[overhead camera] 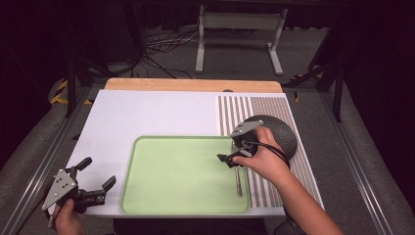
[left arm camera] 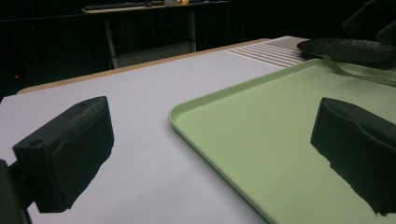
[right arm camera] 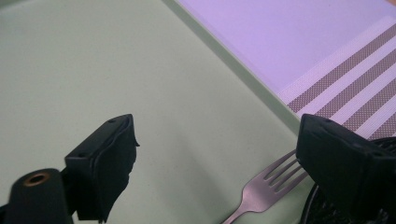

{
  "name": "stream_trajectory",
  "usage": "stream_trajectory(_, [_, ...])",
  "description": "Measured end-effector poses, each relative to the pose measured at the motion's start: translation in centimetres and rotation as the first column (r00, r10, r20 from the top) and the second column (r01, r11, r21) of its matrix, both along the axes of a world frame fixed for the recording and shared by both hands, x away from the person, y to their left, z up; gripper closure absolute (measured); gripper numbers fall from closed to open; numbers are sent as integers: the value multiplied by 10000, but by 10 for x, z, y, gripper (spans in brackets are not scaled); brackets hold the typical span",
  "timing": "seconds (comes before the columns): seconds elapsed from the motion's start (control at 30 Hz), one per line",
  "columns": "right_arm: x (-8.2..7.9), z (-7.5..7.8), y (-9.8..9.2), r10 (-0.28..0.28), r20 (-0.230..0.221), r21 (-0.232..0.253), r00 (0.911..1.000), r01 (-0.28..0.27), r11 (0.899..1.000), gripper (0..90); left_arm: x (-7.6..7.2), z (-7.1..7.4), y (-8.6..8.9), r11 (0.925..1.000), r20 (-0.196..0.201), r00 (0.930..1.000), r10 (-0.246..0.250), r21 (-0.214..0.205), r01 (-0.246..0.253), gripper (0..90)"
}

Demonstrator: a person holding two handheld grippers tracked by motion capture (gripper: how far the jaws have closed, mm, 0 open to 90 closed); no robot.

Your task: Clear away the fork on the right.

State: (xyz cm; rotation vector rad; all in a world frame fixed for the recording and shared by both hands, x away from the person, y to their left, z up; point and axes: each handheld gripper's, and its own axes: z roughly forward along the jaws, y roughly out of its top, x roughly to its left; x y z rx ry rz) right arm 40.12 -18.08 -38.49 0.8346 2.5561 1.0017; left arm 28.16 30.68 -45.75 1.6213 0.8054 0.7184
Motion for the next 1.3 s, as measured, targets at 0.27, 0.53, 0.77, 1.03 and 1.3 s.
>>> stream_trajectory(0.27, [-7,9,-11,277,421,583,9987,-301,9978,121,0,0,-1,10000,4,10000,-27,14,27,1])
stream_trajectory(0.53, [-15,17,-22,322,605,986,9976,-381,9944,116,0,0,-1,10000,8,10000,-21,-12,21,0])
stream_trajectory(0.77, [-21,19,-41,196,978,1429,9950,-336,9892,110,0,0,-1,10000,5,10000,-10,11,10,0])
stream_trajectory(1.03, [-32,19,-68,206,1962,2298,9804,-664,9710,84,0,0,-1,10000,-12,10000,-26,7,26,1])
stream_trajectory(1.3, [-43,15,-91,216,2726,2916,9619,-1040,9509,85,-1,0,-2,10000,19,10000,-63,34,63,0])
